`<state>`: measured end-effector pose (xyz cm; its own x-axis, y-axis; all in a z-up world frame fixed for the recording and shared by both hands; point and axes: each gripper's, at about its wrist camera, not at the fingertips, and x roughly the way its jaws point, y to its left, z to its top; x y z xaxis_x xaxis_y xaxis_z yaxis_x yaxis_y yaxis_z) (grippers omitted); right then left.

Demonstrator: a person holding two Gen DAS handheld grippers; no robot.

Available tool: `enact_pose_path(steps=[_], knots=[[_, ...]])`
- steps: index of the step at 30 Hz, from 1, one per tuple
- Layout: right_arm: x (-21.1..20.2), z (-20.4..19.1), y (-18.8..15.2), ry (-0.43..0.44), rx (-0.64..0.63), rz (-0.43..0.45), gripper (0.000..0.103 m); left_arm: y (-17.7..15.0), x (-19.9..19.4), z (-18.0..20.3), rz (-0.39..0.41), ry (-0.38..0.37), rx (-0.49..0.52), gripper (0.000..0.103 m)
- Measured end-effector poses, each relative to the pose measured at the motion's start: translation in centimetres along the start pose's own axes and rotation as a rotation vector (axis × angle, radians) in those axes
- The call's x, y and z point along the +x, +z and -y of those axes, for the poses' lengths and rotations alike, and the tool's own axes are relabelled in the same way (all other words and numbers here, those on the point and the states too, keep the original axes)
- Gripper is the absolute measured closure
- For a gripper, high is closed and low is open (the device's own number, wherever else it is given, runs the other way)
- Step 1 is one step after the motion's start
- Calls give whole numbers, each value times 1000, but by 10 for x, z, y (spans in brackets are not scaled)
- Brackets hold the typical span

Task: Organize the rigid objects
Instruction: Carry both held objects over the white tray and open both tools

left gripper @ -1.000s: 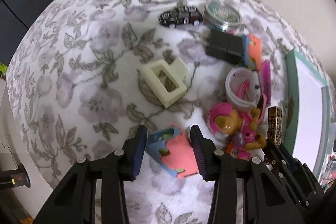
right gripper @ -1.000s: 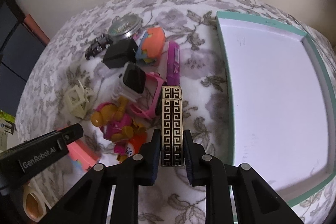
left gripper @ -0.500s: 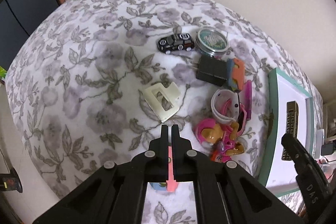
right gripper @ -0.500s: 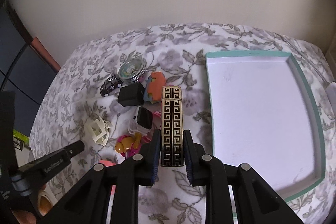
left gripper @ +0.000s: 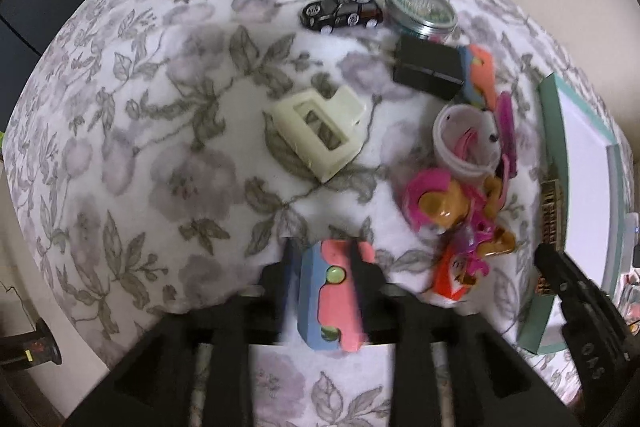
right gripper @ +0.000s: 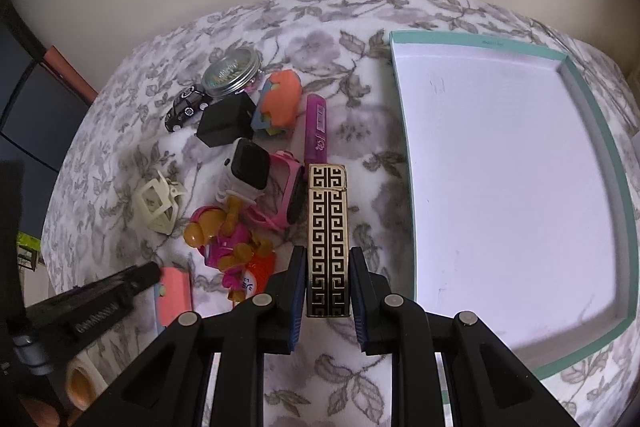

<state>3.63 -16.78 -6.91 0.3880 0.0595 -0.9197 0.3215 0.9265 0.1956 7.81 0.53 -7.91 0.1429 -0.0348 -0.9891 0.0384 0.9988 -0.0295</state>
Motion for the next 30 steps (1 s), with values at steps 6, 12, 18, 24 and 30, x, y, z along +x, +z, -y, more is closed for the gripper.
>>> enact_pose_path(steps=[6, 12, 18, 24, 30], knots=[[-5, 1, 1, 16, 4, 8, 81, -5, 10, -2, -23, 7, 1, 42], [-6, 1, 1, 22, 11, 4, 81, -11, 20, 11, -41, 38, 67, 42], [-3, 1, 0, 18, 11, 0, 81, -19, 28, 15, -68, 37, 88, 59], [-2, 1, -1, 23, 9, -7, 81, -17, 27, 12, -64, 19, 79, 59], [-14, -1, 4, 29, 1, 18, 81, -10, -6, 9, 26, -17, 59, 59]])
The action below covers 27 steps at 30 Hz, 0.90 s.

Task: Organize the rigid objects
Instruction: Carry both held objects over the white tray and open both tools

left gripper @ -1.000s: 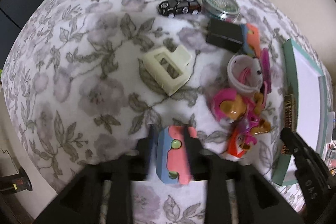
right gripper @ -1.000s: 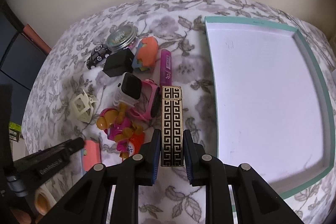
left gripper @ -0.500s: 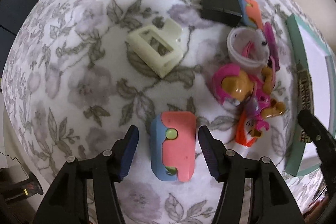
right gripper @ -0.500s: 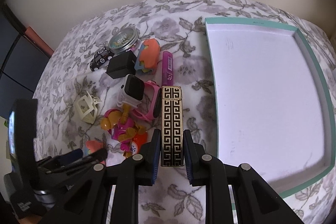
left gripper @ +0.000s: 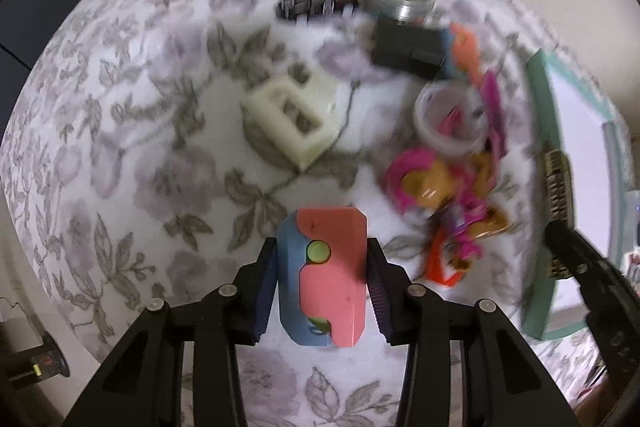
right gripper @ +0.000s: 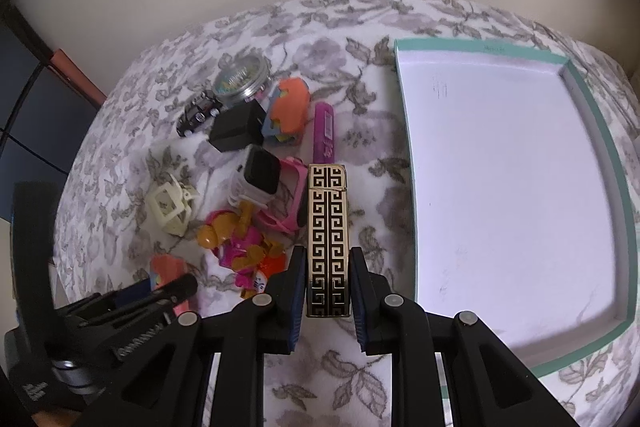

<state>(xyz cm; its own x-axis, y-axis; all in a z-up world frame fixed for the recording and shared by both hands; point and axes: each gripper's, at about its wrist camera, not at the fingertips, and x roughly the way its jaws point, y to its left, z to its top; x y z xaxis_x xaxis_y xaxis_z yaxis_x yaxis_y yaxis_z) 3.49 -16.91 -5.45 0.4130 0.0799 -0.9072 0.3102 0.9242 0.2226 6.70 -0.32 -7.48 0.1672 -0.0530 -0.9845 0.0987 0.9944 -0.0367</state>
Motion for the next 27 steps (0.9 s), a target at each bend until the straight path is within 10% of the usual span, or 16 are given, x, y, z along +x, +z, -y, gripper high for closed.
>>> enact_pose_path(steps=[8, 27], knots=[[-44, 19, 20, -19, 34, 109, 81, 21, -84, 46, 225, -84, 58, 59], [-54, 155, 39, -264, 228, 161, 81, 42, -53, 216, 229, -178, 295, 59]])
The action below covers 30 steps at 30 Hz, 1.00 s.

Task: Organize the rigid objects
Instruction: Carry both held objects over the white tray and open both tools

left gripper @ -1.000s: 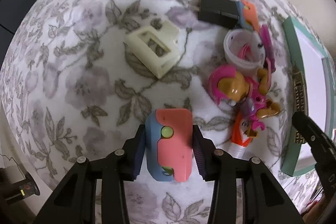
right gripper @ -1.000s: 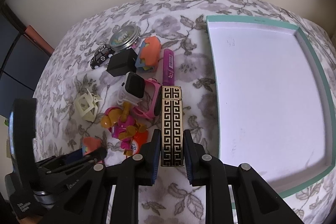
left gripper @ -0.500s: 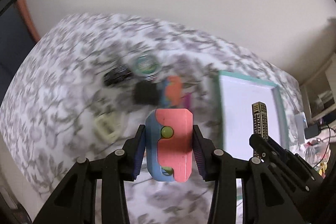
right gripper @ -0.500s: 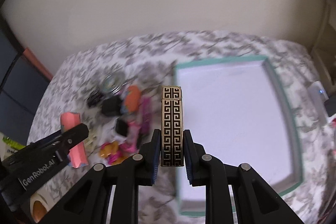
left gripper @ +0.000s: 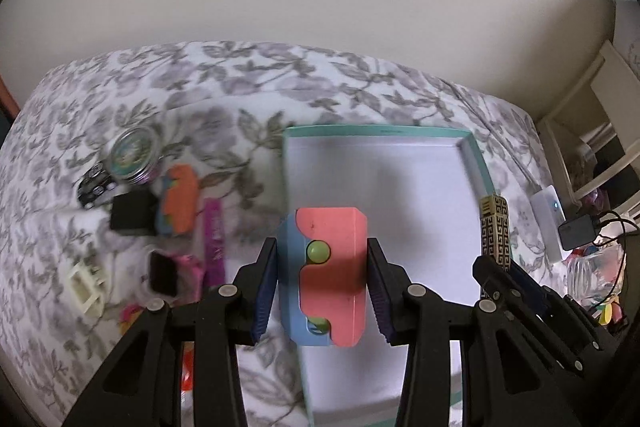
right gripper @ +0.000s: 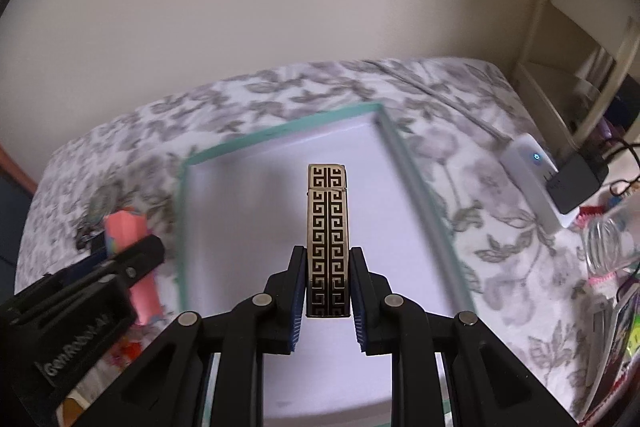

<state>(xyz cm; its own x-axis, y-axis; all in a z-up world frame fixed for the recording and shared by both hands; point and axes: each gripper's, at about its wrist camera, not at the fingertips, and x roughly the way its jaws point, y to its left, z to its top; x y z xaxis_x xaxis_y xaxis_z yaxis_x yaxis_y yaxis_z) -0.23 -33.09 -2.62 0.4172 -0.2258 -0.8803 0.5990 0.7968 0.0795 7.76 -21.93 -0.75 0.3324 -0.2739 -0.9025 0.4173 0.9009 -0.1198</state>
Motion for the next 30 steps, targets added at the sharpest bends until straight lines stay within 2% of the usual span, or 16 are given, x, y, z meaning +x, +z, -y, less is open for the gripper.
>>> enact_pose_path(steps=[10, 20, 30], knots=[[33, 23, -1, -41, 16, -31, 81, 2, 43, 14, -9, 4, 27, 59], [63, 30, -14, -69, 13, -103, 81, -5, 56, 14, 1, -8, 32, 59], [65, 30, -16, -75, 6, -121, 81, -8, 58, 13, -19, -26, 34, 58]])
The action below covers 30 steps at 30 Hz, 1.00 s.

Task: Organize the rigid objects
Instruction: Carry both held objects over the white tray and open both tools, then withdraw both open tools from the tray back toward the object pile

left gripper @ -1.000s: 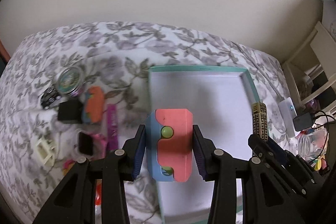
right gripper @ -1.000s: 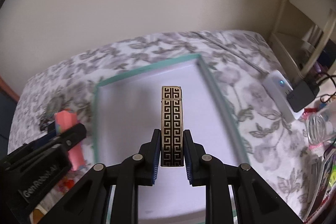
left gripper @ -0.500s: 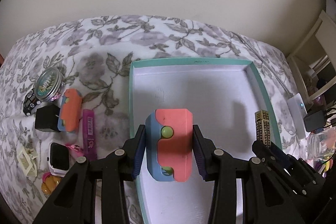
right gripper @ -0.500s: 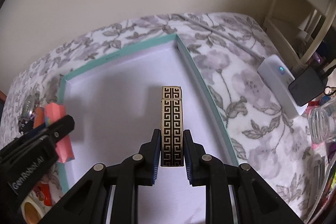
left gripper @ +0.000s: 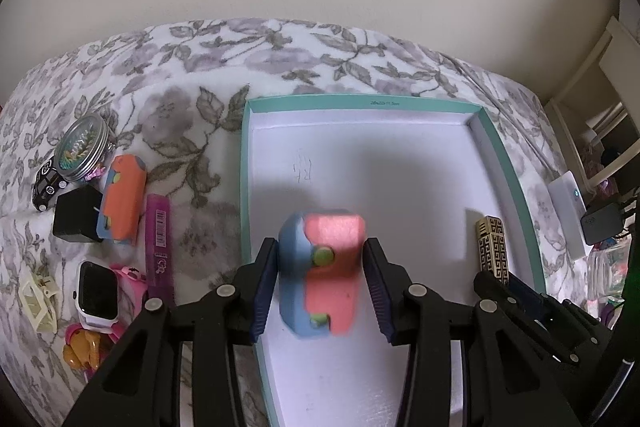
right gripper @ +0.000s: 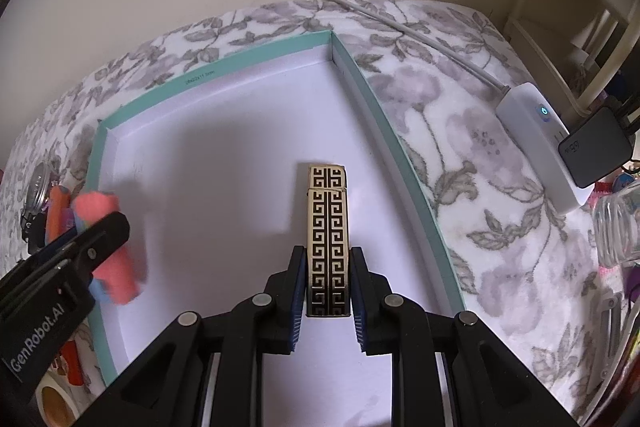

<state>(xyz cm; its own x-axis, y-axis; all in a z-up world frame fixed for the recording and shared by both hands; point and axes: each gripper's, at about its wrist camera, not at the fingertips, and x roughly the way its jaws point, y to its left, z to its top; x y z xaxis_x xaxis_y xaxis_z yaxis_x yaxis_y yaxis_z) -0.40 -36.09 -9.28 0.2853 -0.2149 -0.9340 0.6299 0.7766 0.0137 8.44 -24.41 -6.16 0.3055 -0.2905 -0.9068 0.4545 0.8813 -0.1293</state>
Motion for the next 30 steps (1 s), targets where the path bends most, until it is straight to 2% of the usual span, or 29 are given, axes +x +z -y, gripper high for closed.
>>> enact_pose_path(steps=[2, 4, 5, 10, 20, 22, 24, 26, 28, 30], knots=[[0, 0, 0, 7, 3, -3, 80, 2, -3, 1, 10, 1, 0, 58], [1, -2, 0, -3, -8, -7, 80, 3, -6, 0, 16, -3, -5, 48], [0, -3, 0, -7, -12, -6, 80, 3, -7, 0, 17, -6, -7, 47], [-7, -5, 3, -2, -18, 12, 80, 8, -15, -3, 35, 1, -15, 47], [-51, -4, 17, -24, -33, 110, 77, 18, -45, -13, 86, 49, -39, 47], [-57, -4, 18, -17, -36, 124, 68, 20, -49, -15, 95, 61, -44, 47], [-62, -4, 20, -11, -35, 141, 52, 21, -52, -17, 99, 70, -53, 47], [-65, -6, 20, -7, -40, 151, 49, 22, -54, -19, 106, 80, -61, 45], [-66, -7, 20, -3, -45, 157, 42, 22, -55, -21, 114, 94, -66, 31], [-66, -9, 21, -4, -52, 158, 35, 22, -57, -24, 118, 107, -74, 24]])
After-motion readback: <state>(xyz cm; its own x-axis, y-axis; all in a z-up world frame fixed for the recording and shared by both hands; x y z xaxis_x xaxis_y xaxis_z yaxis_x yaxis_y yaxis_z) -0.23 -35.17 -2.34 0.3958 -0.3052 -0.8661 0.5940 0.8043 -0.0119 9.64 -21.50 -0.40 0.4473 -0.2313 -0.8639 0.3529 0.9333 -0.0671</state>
